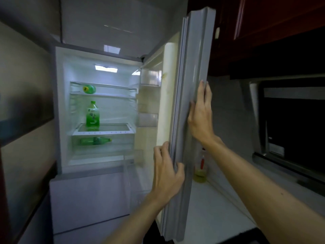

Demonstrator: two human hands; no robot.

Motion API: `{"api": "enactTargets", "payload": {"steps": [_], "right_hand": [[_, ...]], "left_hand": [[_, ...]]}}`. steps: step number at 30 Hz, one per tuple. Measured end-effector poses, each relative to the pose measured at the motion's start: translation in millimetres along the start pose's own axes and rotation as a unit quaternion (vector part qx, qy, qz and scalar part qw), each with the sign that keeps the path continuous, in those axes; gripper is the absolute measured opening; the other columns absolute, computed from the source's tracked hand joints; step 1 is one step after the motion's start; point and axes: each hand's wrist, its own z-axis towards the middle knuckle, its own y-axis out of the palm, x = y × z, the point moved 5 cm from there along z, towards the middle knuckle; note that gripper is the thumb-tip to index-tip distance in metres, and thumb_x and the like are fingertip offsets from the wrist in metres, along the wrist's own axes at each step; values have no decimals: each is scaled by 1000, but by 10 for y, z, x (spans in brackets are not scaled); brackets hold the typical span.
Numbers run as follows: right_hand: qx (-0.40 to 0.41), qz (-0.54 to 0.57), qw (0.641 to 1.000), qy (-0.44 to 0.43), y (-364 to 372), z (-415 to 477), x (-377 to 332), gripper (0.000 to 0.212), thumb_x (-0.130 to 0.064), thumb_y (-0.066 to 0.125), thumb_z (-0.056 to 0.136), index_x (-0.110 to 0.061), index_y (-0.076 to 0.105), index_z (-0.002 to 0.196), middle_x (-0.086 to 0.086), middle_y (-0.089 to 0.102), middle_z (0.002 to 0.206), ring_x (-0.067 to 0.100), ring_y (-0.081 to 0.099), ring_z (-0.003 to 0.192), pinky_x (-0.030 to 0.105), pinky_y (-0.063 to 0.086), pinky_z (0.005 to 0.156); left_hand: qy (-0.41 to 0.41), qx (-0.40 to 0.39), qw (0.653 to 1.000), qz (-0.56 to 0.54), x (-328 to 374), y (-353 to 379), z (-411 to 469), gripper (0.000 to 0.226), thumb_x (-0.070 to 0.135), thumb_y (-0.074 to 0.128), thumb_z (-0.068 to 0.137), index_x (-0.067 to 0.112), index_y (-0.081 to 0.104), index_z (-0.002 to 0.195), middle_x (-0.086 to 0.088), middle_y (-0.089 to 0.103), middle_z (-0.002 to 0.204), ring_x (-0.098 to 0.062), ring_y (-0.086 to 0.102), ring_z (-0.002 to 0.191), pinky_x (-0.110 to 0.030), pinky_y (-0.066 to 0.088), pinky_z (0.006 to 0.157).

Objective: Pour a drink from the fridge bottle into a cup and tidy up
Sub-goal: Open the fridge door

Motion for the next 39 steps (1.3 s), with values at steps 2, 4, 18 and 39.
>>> {"api": "enactTargets", "payload": {"steps": [2,4,18,39], "right_hand": [[-3,-15,1000,22,-51,16,154,72,7,45,97,-8,6,155,19,7,161,32,32,141,40,41,111],[-6,-28,999,43,-97,32,314,82,16,47,90,-9,5,156,18,8,160,36,32,141,48,43,108],[-24,-69,989,132,-331,116,1019,102,23,53,80,-16,-4,156,14,11,158,31,31,139,41,39,112],[-16,-24,975,221,-369,238,1902,109,23,54,79,-26,-6,156,6,12,159,31,24,142,46,33,115]], "left_hand": [[0,-32,999,0,35,149,7,65,25,48,77,3,39,138,1,27,116,-12,36,108,-19,31,99],[-8,-66,998,-11,75,304,8,69,27,48,78,2,37,141,-2,29,120,-16,37,116,-19,28,103],[-33,-134,989,-62,267,1067,98,82,31,54,78,7,23,151,2,29,125,-14,36,124,-21,27,108],[-33,-143,988,-38,376,1915,273,84,30,57,80,7,21,152,-4,34,118,-17,41,112,-19,31,95]]}}
